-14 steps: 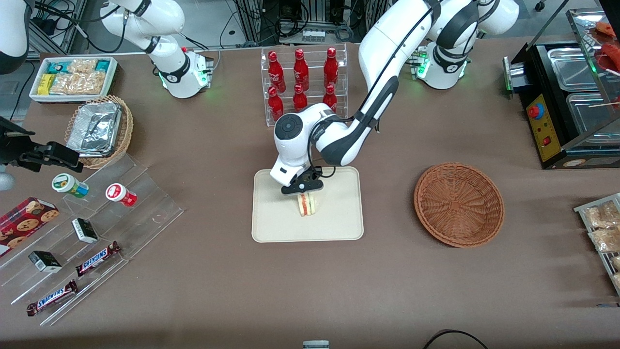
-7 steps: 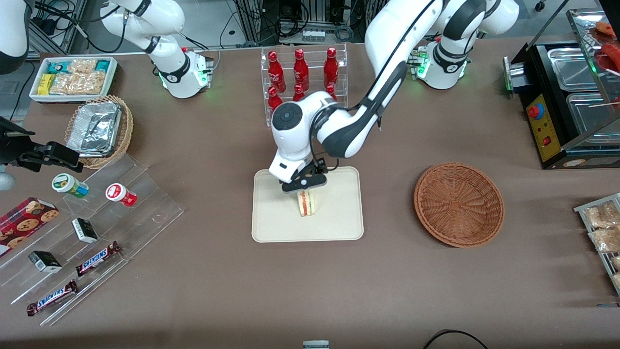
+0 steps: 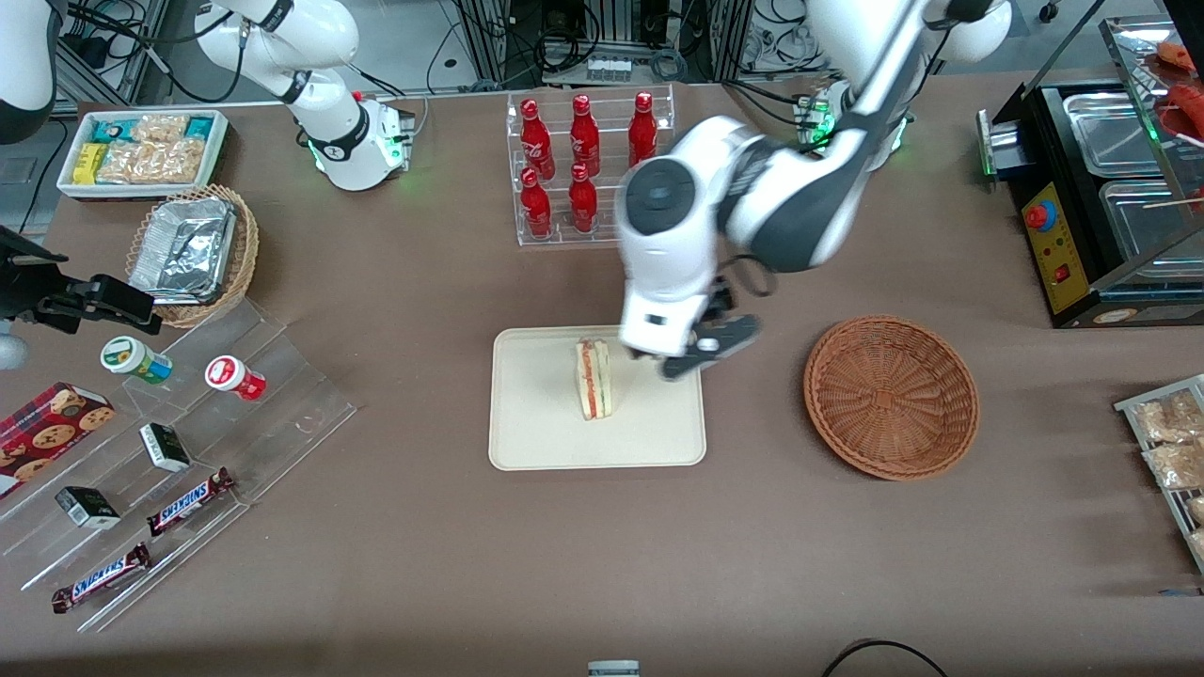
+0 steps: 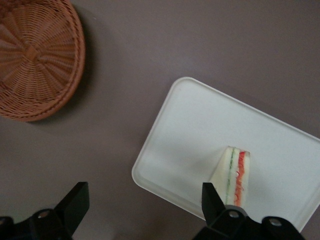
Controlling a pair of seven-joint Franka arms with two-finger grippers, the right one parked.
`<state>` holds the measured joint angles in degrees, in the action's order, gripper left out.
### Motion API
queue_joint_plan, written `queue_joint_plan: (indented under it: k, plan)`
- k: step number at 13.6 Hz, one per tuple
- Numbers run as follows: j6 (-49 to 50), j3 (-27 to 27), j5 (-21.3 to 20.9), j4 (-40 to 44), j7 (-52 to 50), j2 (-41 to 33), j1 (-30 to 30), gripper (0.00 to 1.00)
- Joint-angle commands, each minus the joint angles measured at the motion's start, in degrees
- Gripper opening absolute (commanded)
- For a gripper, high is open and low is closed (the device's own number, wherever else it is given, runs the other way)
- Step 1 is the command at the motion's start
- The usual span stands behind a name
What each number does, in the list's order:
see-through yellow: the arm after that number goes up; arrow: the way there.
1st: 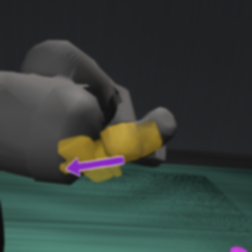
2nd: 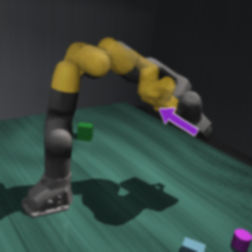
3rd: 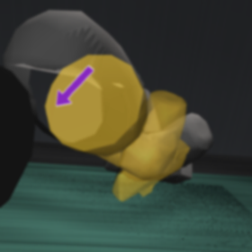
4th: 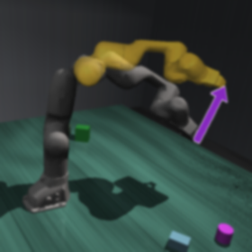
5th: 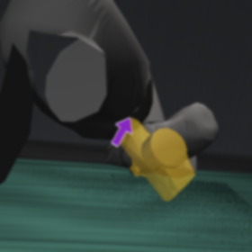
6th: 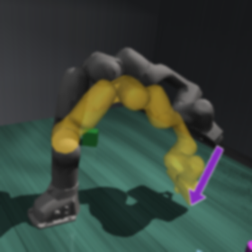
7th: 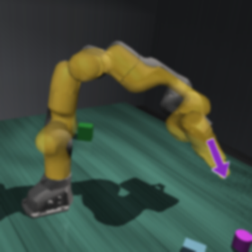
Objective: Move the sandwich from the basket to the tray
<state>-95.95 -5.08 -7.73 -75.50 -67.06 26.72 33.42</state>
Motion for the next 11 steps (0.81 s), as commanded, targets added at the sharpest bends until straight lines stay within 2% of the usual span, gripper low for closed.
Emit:
queue_joint_plan:
  k: [1,6,11]
  plan:
    - [5.23,-0.37,0.87,-2.45,5.16,-5.0,-4.57,0.99]
    - [11.22,-0.46,2.18,-4.47,24.32,-10.97,-16.43,0.99]
    - [11.31,-0.2,5.96,-15.0,44.78,-22.48,-26.02,0.99]
